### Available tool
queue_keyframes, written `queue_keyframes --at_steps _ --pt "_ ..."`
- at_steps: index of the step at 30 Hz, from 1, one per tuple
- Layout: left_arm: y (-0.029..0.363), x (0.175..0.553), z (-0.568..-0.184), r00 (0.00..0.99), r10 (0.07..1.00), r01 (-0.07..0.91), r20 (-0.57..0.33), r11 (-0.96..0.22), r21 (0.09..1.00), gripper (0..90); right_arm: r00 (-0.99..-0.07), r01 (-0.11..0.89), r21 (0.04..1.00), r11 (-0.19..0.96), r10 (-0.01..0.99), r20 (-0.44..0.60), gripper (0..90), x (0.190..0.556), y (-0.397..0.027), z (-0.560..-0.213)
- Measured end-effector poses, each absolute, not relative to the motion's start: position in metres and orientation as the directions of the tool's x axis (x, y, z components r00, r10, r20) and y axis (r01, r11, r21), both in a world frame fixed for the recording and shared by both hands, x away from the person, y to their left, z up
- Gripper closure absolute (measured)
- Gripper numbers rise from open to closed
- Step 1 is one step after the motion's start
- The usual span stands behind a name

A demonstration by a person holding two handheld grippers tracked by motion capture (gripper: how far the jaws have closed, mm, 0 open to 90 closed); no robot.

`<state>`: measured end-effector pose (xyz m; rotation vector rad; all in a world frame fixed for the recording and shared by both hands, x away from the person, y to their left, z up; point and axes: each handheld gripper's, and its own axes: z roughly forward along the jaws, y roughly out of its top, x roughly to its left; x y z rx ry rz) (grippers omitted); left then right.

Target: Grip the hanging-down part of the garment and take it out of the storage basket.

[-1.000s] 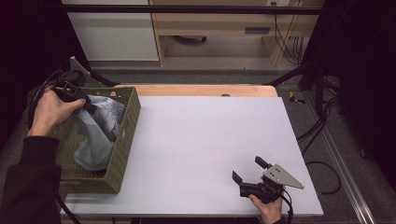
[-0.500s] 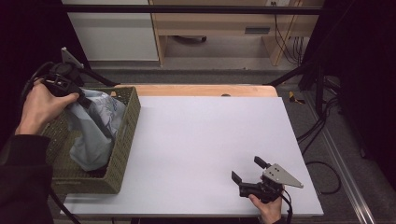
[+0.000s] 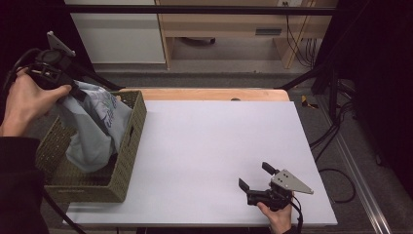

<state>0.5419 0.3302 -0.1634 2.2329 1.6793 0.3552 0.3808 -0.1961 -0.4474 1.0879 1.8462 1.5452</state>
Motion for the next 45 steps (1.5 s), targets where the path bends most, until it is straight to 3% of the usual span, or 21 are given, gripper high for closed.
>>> queue_keyframes --at_steps 11,37,45 --pt "0.329 0.535 -0.14 0.272 0.962 0.87 0.016 -0.253 0.424 85.4 -0.604 0.233 0.971 0.049 0.79 0.106 0.3 0.392 -0.177 -0.434" --pt "0.328 0.537 -0.135 0.285 0.958 0.875 0.018 -0.267 0.405 85.1 -0.775 0.194 0.98 0.053 0.62 0.12 1.8 0.444 -0.038 -0.391" --pt "0.329 0.538 -0.139 0.285 0.959 0.877 0.016 -0.267 0.4 85.1 -0.793 0.209 0.977 0.032 0.59 0.15 2.6 0.456 -0.015 -0.389"
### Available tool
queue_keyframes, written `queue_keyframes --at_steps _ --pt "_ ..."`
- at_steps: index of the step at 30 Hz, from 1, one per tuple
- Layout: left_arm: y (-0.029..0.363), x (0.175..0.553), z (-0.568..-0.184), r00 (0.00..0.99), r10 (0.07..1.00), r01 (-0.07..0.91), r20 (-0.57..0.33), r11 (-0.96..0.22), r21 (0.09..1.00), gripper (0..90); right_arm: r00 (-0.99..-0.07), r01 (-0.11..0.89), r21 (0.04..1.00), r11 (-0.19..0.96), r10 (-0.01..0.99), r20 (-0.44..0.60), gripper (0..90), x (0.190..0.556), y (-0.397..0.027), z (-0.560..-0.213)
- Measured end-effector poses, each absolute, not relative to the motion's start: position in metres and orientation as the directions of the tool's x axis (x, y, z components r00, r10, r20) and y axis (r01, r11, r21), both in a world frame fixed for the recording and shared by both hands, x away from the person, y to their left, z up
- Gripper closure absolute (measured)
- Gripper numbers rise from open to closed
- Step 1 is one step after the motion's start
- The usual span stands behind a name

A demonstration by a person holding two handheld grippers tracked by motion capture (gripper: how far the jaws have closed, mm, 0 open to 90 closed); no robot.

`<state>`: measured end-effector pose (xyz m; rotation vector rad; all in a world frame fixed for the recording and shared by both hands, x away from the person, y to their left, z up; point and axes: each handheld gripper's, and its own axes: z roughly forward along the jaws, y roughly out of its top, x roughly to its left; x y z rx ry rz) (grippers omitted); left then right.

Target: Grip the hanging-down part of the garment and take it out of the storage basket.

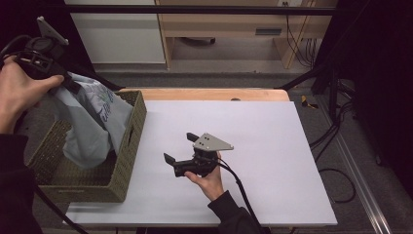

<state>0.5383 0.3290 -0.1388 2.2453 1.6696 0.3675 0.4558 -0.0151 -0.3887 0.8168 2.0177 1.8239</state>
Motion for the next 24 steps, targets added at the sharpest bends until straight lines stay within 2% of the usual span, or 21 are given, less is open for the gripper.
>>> queue_keyframes --at_steps 24 --pt "0.332 0.537 -0.137 0.292 0.956 0.875 0.021 -0.276 0.397 85.0 -0.848 0.202 0.975 0.09 0.515 0.128 6.2 0.487 0.08 -0.378"
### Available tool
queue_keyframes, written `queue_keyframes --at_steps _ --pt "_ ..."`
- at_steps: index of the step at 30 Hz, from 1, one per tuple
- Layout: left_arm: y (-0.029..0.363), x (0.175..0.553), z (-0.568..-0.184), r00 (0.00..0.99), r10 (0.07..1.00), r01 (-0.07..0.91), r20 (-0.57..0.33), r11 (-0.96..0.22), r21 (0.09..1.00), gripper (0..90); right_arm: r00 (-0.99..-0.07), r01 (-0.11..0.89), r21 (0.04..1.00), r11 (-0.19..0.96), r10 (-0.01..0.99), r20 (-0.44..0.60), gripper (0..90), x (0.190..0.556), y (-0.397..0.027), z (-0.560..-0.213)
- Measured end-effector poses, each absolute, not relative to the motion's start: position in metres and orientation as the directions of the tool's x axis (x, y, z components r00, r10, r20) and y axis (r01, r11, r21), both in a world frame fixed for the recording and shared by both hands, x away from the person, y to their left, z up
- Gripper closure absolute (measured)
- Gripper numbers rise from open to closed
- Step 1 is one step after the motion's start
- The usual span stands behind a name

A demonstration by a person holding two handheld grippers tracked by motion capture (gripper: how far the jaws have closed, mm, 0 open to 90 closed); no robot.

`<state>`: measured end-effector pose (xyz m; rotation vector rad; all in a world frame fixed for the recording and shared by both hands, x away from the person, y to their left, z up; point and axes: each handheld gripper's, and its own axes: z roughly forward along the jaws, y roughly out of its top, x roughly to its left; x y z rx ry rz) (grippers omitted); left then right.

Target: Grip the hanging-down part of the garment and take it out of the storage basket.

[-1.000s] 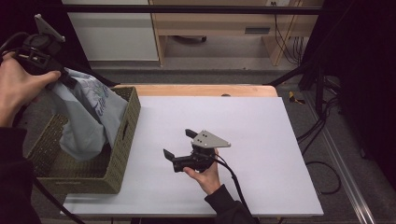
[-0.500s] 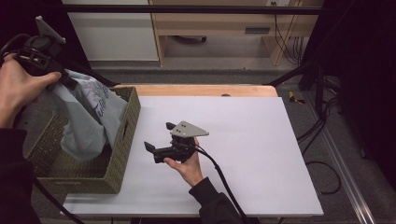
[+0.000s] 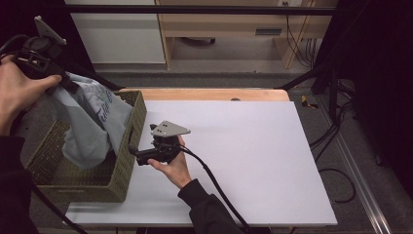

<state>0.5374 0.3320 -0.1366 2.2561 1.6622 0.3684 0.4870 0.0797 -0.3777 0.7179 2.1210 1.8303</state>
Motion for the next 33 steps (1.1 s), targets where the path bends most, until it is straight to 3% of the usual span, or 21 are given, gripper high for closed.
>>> queue_keyframes --at_steps 24,28,31,32,33 --pt "0.327 0.539 -0.136 0.312 0.95 0.871 0.022 -0.295 0.393 85.0 -0.863 0.205 0.959 0.198 0.499 0.081 13.2 0.51 0.15 -0.389" --pt "0.328 0.537 -0.136 0.315 0.949 0.869 0.022 -0.298 0.394 85.0 -0.867 0.214 0.954 0.209 0.49 0.087 26.3 0.515 0.16 -0.393" --pt "0.328 0.537 -0.136 0.317 0.948 0.869 0.021 -0.299 0.395 85.0 -0.857 0.234 0.952 0.196 0.503 0.108 47.1 0.519 0.163 -0.396" --pt "0.328 0.537 -0.136 0.318 0.948 0.868 0.022 -0.301 0.396 85.0 -0.852 0.247 0.948 0.2 0.512 0.114 65.9 0.52 0.162 -0.396" --pt "0.328 0.537 -0.137 0.318 0.948 0.868 0.02 -0.3 0.396 85.0 -0.852 0.247 0.948 0.2 0.512 0.114 65.9 0.52 0.162 -0.396"
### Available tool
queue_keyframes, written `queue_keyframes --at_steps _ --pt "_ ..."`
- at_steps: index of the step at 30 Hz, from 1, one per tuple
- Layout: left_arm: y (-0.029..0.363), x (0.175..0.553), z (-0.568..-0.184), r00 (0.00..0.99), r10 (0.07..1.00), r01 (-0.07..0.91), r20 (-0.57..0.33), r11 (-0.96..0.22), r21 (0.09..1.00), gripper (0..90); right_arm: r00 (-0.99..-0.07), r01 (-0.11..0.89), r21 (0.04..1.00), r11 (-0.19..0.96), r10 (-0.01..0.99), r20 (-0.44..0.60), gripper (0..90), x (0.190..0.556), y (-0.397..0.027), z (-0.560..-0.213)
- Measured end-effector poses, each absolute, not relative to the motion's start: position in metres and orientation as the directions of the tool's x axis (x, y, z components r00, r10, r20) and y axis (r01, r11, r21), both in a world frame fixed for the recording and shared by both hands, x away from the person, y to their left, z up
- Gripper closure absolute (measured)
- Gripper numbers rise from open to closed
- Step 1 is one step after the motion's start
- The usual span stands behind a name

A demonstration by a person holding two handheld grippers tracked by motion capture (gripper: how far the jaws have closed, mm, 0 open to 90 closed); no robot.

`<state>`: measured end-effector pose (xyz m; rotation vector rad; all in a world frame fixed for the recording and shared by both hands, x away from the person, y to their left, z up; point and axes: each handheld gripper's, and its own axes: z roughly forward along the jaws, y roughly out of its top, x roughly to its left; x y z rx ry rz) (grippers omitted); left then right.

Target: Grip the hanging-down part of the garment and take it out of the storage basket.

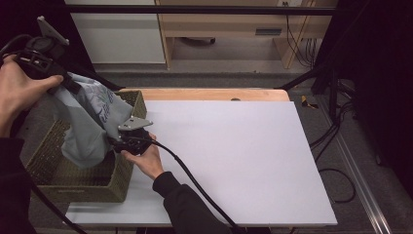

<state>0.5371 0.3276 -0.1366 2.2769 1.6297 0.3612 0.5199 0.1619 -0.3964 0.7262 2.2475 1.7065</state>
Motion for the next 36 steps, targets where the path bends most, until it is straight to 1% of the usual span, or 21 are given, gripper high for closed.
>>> queue_keyframes --at_steps 1,2,3,7,8,10,15,19,21,28,36 --pt "0.327 0.537 -0.137 0.319 0.947 0.868 0.02 -0.301 0.396 85.0 -0.851 0.248 0.947 0.204 0.514 0.112 71.8 0.52 0.161 -0.396" --pt "0.327 0.537 -0.137 0.32 0.947 0.867 0.021 -0.301 0.398 85.0 -0.851 0.247 0.946 0.209 0.513 0.109 81.8 0.521 0.16 -0.396" --pt "0.327 0.537 -0.138 0.321 0.947 0.868 0.021 -0.303 0.394 85.0 -0.852 0.237 0.946 0.22 0.516 0.094 88.0 0.521 0.157 -0.395" --pt "0.328 0.537 -0.137 0.317 0.948 0.867 0.027 -0.301 0.398 85.0 -0.855 0.231 0.944 0.235 0.512 0.082 88.9 0.516 0.151 -0.39" --pt "0.329 0.536 -0.137 0.315 0.949 0.867 0.026 -0.298 0.4 85.0 -0.861 0.217 0.947 0.237 0.503 0.072 89.0 0.515 0.148 -0.389" --pt "0.33 0.535 -0.135 0.31 0.95 0.865 0.024 -0.292 0.407 85.0 -0.864 0.215 0.952 0.218 0.497 0.081 89.1 0.514 0.139 -0.384" --pt "0.331 0.533 -0.135 0.31 0.951 0.862 0.018 -0.289 0.416 85.0 -0.859 0.204 0.965 0.162 0.503 0.097 89.1 0.508 0.105 -0.366" --pt "0.328 0.533 -0.136 0.323 0.946 0.859 0.011 -0.298 0.417 85.0 -0.854 0.17 0.976 0.134 0.514 0.079 89.2 0.502 0.073 -0.346" --pt "0.325 0.534 -0.138 0.329 0.944 0.857 0.008 -0.302 0.417 84.9 -0.854 0.168 0.977 0.131 0.515 0.078 89.2 0.501 0.069 -0.344" --pt "0.316 0.533 -0.143 0.357 0.934 0.847 -0.003 -0.323 0.423 84.9 -0.842 0.116 0.982 0.148 0.539 0.018 89.3 0.487 0.043 -0.32" --pt "0.312 0.527 -0.139 0.372 0.928 0.835 -0.023 -0.323 0.446 84.8 -0.822 0.064 0.989 0.133 0.568 -0.023 89.3 0.476 0.023 -0.296"
